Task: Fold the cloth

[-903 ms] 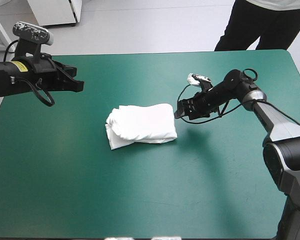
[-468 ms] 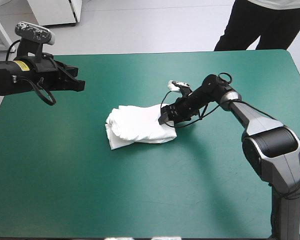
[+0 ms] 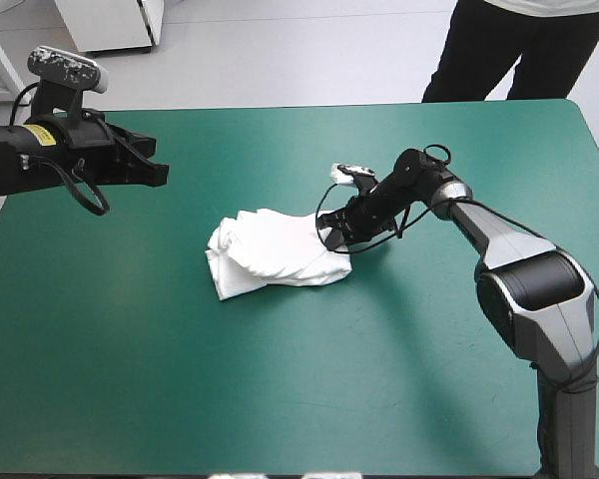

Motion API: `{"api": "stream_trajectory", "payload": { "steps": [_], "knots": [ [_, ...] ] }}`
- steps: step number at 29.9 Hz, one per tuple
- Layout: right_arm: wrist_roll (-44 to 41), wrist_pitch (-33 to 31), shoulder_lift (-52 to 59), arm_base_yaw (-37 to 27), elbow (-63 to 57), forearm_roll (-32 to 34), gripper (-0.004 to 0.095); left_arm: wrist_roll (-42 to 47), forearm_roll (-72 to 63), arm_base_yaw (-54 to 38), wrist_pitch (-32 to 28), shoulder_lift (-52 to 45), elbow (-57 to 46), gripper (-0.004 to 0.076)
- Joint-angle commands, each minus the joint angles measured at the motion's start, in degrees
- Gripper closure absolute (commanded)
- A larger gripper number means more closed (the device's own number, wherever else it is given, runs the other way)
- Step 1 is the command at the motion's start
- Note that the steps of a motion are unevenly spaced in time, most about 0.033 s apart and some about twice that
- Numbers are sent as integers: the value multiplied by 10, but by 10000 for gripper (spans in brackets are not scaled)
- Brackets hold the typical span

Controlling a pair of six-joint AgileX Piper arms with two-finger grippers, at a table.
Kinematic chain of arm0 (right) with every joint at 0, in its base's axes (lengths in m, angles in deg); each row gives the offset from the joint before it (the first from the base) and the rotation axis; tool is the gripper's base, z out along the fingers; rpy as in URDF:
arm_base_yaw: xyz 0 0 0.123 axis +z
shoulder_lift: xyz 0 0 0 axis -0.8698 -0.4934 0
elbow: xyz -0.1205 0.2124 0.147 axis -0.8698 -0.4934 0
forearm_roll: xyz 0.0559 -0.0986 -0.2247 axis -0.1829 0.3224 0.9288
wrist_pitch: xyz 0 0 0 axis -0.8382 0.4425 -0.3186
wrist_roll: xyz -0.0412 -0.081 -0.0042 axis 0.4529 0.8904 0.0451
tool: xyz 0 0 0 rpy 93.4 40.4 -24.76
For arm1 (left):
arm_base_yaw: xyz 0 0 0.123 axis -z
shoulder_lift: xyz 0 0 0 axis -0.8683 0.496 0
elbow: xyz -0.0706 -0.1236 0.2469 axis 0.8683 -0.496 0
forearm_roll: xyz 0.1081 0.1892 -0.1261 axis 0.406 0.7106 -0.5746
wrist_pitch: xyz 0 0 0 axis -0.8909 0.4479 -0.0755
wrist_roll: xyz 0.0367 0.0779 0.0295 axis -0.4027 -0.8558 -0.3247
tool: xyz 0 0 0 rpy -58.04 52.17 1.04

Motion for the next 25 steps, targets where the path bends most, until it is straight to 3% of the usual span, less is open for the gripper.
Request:
{"api": "stream_trajectory", "payload": {
  "steps": [1,5,13,20,25],
  "knots": [
    [-28,-23,53,-32,11,134,911,1,-22,0,-28,-24,14,734],
    [-51,-61,86,-72,-3,240,911,1,-32,0,-26,-27,14,734],
    [-58,-40,193,-196,-136,327,911,1,-40,17,-22,-28,14,734],
    [-68,42,302,-340,-275,330,911,-6,-42,36,-18,-28,14,734],
    [-72,65,340,-431,-324,330,912,-8,-48,42,-18,-28,14,734]
  ]
}}
